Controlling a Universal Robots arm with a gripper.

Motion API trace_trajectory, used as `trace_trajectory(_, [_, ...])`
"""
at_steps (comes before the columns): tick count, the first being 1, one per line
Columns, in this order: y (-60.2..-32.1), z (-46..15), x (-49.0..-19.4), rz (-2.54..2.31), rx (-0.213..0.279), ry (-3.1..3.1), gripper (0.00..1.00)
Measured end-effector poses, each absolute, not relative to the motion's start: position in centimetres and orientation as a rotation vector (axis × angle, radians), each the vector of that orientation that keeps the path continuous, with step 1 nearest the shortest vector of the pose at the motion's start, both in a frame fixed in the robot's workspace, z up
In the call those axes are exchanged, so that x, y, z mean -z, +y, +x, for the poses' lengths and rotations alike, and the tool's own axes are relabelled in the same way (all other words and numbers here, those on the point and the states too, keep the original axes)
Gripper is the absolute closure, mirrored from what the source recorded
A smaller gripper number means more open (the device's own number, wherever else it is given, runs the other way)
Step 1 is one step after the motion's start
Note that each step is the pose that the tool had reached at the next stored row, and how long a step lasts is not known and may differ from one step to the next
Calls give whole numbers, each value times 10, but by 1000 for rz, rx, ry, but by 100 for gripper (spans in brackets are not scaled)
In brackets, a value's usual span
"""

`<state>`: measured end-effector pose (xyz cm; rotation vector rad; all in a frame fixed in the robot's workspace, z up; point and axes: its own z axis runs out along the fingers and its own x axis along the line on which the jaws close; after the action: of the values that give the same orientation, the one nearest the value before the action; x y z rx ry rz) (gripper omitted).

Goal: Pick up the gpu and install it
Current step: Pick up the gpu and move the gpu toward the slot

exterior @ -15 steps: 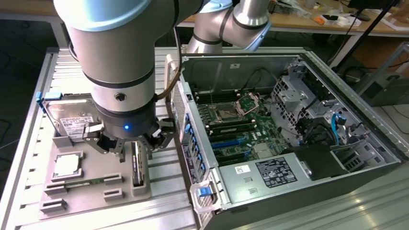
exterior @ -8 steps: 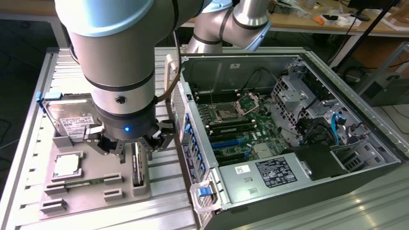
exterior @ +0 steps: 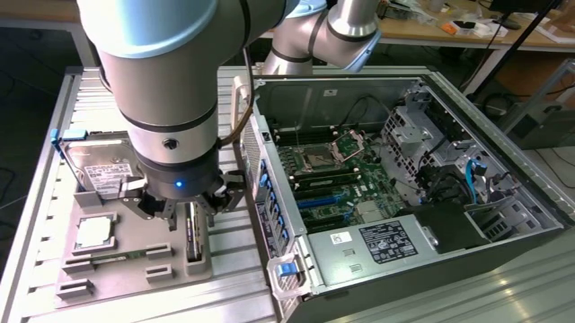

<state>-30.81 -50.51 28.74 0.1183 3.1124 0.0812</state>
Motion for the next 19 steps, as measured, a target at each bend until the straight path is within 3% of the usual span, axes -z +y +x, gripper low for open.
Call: trace_trajectory(19, [-483, -308, -267, 117, -81, 3113, 46])
